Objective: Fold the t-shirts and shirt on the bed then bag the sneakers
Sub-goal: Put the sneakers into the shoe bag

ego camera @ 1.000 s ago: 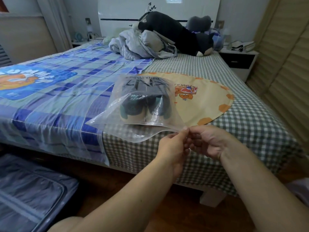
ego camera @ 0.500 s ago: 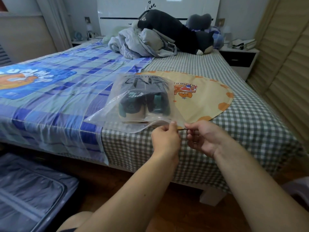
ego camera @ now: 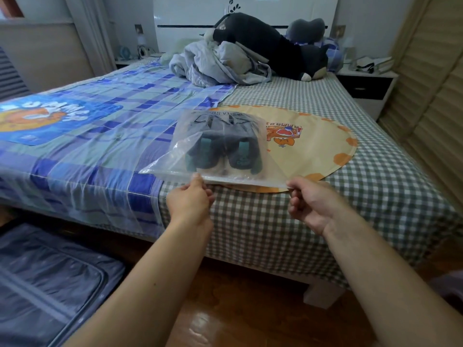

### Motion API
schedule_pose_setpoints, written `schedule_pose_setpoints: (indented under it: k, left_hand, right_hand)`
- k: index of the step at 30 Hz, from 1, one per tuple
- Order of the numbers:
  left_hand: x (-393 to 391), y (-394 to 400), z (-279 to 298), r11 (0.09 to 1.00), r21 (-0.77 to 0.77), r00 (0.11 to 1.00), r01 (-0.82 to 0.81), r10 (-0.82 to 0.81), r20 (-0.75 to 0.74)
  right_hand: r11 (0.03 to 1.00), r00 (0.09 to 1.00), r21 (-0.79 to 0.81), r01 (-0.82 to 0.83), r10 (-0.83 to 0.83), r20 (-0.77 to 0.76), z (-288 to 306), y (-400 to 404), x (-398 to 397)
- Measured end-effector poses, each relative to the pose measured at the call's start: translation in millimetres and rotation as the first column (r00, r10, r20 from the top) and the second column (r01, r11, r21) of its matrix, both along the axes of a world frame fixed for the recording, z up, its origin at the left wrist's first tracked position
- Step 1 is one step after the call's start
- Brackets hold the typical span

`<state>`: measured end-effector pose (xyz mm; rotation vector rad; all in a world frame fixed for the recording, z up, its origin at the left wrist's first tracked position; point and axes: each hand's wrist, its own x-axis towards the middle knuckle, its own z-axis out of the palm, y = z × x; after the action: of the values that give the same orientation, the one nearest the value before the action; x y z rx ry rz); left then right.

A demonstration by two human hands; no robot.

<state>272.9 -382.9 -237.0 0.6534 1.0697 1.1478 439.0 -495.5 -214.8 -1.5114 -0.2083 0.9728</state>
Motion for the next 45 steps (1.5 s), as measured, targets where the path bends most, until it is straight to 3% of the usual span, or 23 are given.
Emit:
schedule_pose_setpoints:
  k: [9,17,21,25,27,29,31,32,34,35,36,37,38,40,42,45]
  left_hand:
    - [-54,30,8,0.985,0.116,0.99,-0.131,0.136,-0.04]
    - [-100,67,10,0.978,0.072,0.978,-0.195,0.2,-0.067]
    - [-117,59,6,0.995,0.075,0.992,-0.063,0.071,-0.101]
    - [-141,30,8,0.978,0.056,0.969,0.201,-0.191,-0.154]
    - [-162,17,1,0.906,0.013,0.879,0.424,-0.407,-0.25]
    - [-182,7,-8,0.755,-0.121,0.659,0.645,-0.629,-0.413]
    - [-194,9,-16,0.638,-0.23,0.448,0.735,-0.711,-0.542]
    - [-195,14,-15,0.639,-0.251,0.42,0.727,-0.703,-0.574]
    - [-182,25,-11,0.7,-0.219,0.549,0.68,-0.684,-0.48]
    - [-167,29,-9,0.702,-0.194,0.634,0.686,-0.707,-0.314]
    - [-150,30,-7,0.667,-0.173,0.647,0.724,-0.745,-0.162]
    - [-134,27,-9,0.634,-0.156,0.625,0.757,-0.773,-0.111]
    - [-119,22,-14,0.638,-0.147,0.616,0.756,-0.769,-0.17]
    - [-98,21,-29,0.749,-0.067,0.68,0.659,-0.631,-0.372]
    - [-90,28,-35,0.83,0.005,0.76,0.558,-0.509,-0.404]
    - [-94,48,-58,0.846,0.059,0.79,0.53,-0.467,-0.397]
  right_hand:
    - [1.0,1.0,-0.009,0.025,-0.025,-0.012,0,3,-1]
    - [0.999,1.0,0.03,-0.02,0.02,0.012,-1,2,-6]
    - [0.998,0.997,0.017,-0.06,0.06,0.043,-2,-4,-7]
    - [0.978,0.979,-0.109,-0.178,0.187,0.08,2,-14,2]
    - [0.94,0.953,-0.234,-0.248,0.28,0.113,4,-22,7]
    - [0.846,0.884,-0.439,-0.304,0.422,0.201,8,-31,9]
    - [0.74,0.741,-0.628,-0.242,0.558,0.372,16,-31,10]
    - [0.774,0.71,-0.612,-0.164,0.523,0.471,21,-25,6]
    - [0.896,0.768,-0.417,-0.155,0.375,0.52,34,-8,-14]
    - [0.913,0.812,-0.328,-0.243,0.376,0.446,39,3,-32]
    - [0.883,0.808,-0.322,-0.342,0.451,0.379,36,16,-51]
    - [0.828,0.74,-0.399,-0.395,0.544,0.396,27,29,-70]
    - [0.778,0.641,-0.502,-0.377,0.61,0.466,10,39,-80]
    - [0.776,0.472,-0.594,-0.211,0.614,0.633,-14,57,-88]
    - [0.834,0.486,-0.537,-0.124,0.523,0.7,-23,64,-77]
    - [0.861,0.558,-0.496,-0.114,0.468,0.685,-35,61,-63]
